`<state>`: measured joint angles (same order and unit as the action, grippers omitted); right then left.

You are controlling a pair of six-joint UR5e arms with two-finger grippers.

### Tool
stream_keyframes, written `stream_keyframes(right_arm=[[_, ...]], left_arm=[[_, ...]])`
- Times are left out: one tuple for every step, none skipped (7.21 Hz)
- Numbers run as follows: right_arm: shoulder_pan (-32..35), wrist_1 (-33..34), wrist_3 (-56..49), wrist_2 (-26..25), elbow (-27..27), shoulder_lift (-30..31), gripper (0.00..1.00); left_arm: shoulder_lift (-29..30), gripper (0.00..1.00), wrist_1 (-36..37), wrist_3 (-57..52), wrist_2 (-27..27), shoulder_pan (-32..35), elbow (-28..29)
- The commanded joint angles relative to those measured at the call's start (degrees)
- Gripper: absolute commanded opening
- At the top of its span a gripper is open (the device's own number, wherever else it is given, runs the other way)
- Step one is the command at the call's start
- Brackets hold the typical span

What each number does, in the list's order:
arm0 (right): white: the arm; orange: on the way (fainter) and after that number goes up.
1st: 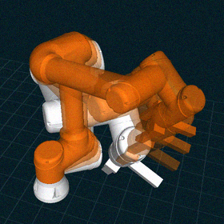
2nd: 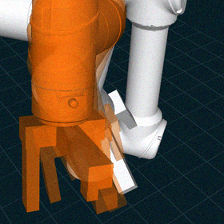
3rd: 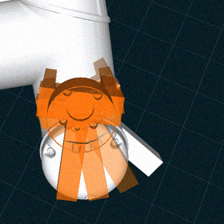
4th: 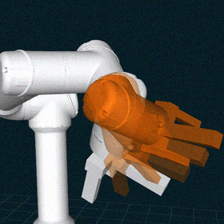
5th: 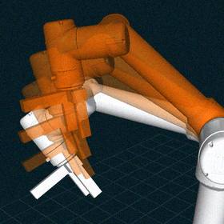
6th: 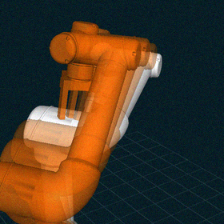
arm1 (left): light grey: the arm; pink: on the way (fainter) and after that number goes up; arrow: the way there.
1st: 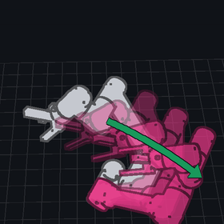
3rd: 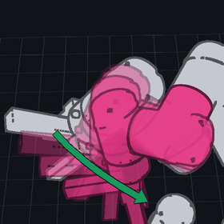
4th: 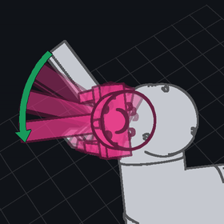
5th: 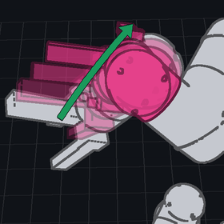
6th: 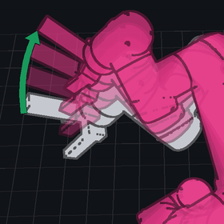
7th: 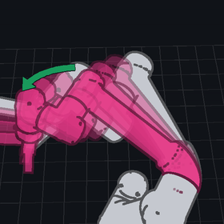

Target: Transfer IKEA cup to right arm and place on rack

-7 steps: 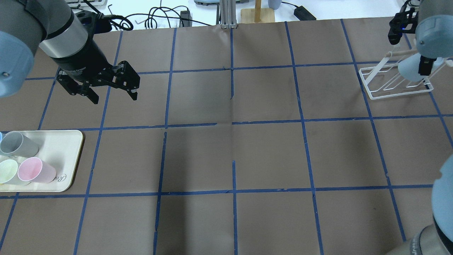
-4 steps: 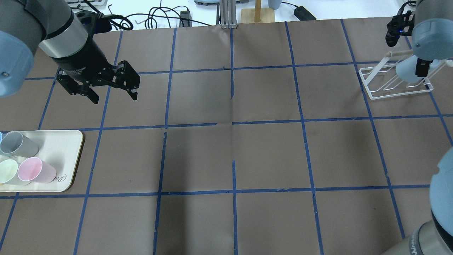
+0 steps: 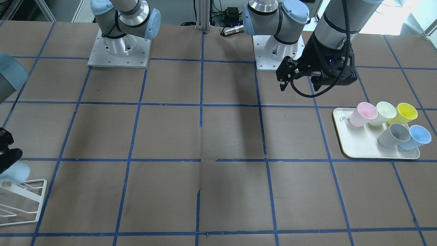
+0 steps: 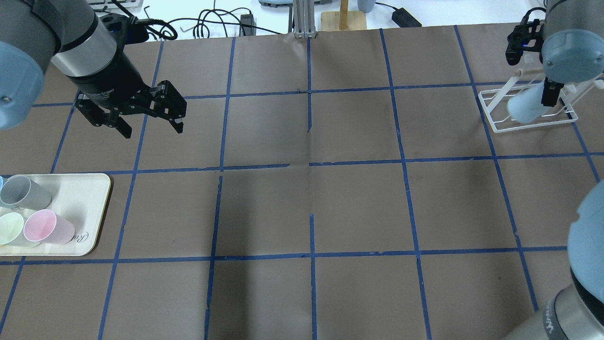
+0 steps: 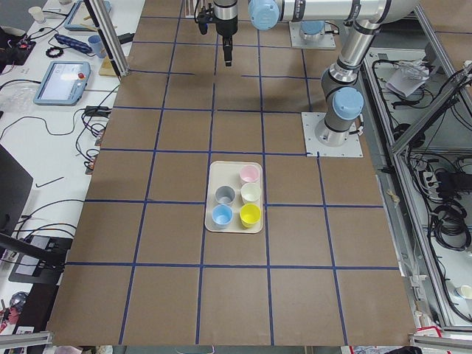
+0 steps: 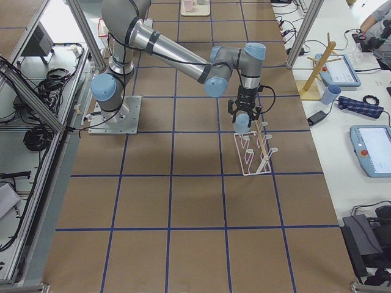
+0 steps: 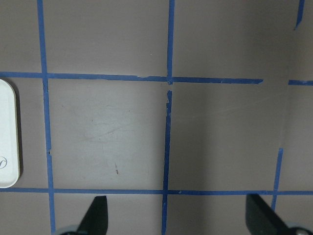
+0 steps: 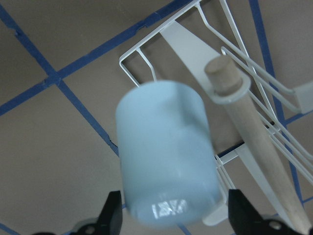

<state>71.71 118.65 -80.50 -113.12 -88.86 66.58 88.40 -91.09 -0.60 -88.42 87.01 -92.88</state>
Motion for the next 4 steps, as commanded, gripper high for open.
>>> stream_keyframes(right_arm=[[0.01, -0.44, 0.00, 0.61, 0.44, 0.30, 1.00], [-0.08, -0.96, 0.26, 0.79, 0.62, 1.26, 1.00], [-0.08, -1.49, 0.52, 2.18, 0.62, 4.49, 1.00], [0.00, -3.67, 3.48, 6.55, -0.08, 8.52, 1.00]], left_arm=[[-0.16, 1.00, -0.05, 0.07, -0.62, 0.09, -0.11], [-0.07, 1.00, -0.05, 0.07, -0.44, 0.09, -0.02], [0.19, 1.00, -0.05, 0.07, -0.53, 0.09, -0.02], [0.10, 1.00, -0.14, 0.68, -0.44, 0.09, -0.02]])
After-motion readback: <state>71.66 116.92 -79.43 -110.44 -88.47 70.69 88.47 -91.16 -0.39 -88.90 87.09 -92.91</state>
